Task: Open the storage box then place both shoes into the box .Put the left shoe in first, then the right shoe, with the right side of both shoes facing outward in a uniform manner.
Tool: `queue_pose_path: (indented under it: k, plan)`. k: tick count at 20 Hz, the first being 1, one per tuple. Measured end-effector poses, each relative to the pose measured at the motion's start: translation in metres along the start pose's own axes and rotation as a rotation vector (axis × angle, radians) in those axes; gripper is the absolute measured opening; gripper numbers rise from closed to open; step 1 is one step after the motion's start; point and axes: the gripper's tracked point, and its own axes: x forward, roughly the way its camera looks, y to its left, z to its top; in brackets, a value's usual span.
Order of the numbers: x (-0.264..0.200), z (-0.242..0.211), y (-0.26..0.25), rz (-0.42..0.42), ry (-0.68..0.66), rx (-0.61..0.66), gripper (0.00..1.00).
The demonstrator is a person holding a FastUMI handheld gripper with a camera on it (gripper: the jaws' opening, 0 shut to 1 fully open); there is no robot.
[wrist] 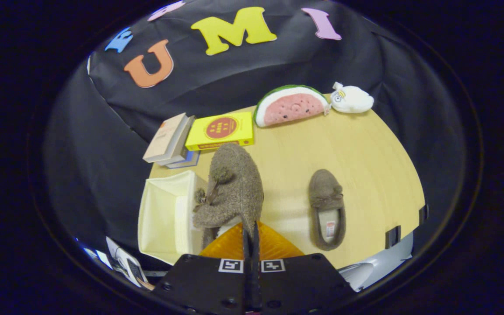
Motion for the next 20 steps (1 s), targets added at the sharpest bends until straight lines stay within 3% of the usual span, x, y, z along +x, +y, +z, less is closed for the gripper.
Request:
queue_pose_path:
  k: [4, 10, 17, 20]
  plan:
    - [-0.002, -0.005, 0.066, 0.059, -0.023, -0.045, 0.0]
    - [0.063, -0.038, 0.134, 0.09, 0.049, -0.022, 0.0]
    - [0.145, -0.088, 0.18, 0.088, 0.108, 0.007, 0.0]
    - [0.174, -0.124, 0.185, 0.046, 0.187, 0.0, 0.0]
